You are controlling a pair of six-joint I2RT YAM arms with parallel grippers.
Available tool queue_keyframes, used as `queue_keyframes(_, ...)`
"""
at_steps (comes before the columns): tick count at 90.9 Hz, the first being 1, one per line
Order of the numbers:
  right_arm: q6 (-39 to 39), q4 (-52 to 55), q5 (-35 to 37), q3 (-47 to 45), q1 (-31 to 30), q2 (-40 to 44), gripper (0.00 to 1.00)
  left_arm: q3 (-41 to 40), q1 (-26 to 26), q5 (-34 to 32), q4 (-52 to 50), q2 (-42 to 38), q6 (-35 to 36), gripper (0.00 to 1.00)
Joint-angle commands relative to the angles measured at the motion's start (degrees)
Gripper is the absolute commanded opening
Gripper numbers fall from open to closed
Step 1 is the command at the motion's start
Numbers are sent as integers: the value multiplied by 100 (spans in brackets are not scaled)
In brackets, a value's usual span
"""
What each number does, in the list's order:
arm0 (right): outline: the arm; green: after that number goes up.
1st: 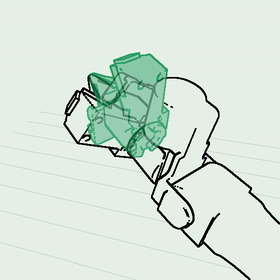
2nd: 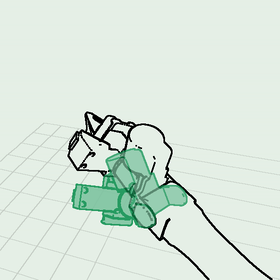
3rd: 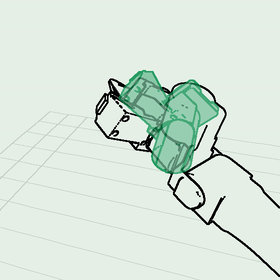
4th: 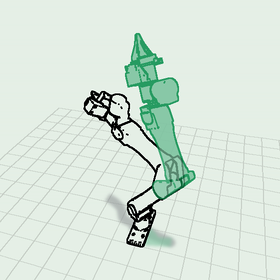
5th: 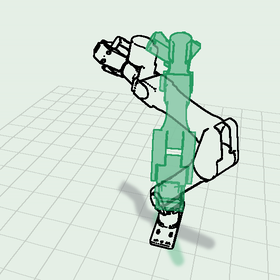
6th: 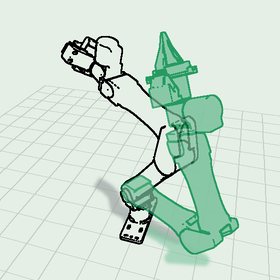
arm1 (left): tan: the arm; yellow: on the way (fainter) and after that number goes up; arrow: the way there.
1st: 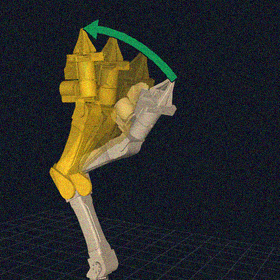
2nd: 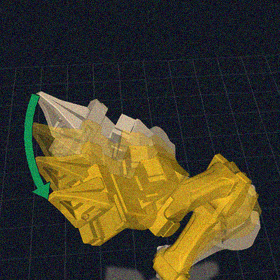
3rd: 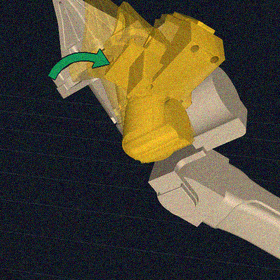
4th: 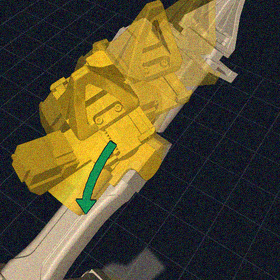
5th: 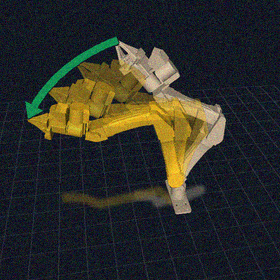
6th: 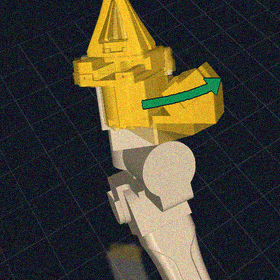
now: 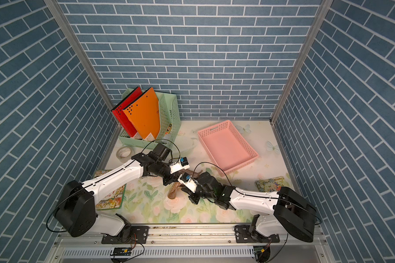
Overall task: Fold the square dishcloth
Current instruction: Fold the cleaning item at the center of the board.
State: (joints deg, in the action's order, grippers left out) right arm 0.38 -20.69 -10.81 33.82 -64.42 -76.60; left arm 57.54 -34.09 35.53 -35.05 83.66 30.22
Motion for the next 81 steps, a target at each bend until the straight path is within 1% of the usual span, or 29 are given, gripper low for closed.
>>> queue_keyframes(1,-480,-63,409,268,-60,-175,0,88,-106,231,42,200,-200,0)
queue_keyframes(4,-479,-41,505,306,-66,-226,0,91,-111,295,5,200,-198,0)
queue_keyframes(7,-484,-18,583,343,-68,-267,0,91,-116,360,-16,176,-212,5)
queue_keyframes(14,-478,-6,801,362,-65,-328,0,95,-120,371,-69,59,-219,30)
queue_keyframes(20,-470,29,888,364,-63,-359,0,138,-99,189,-104,-121,-185,42)
queue_keyframes(24,-467,61,916,362,-61,-379,0,178,-22,63,-55,-274,-180,52)
queue_keyframes(34,-429,104,990,390,-56,-425,0,519,297,86,-176,-420,-137,65)
queue_keyframes(38,-425,99,1005,416,-59,-433,0,637,390,103,-238,-441,-107,69)
queue_keyframes(46,-410,88,1008,474,-53,-460,0,743,594,60,-455,-559,-33,71)
queue_keyframes(54,-384,84,1028,487,-53,-491,0,691,1005,345,-993,-730,290,73)
queue_keyframes(60,-381,62,1005,474,-53,-509,0,455,1222,452,-1304,-914,534,74)
queue_keyframes(71,-317,19,1002,405,-23,-535,0,-173,1634,913,-1642,-1235,898,74)
queue_keyframes(77,-233,-30,981,360,3,-540,0,-462,1709,1025,-1692,-1412,1159,77)
queue_keyframes(81,-155,-49,976,344,28,-536,0,-569,1692,965,-1691,-1476,1409,80)
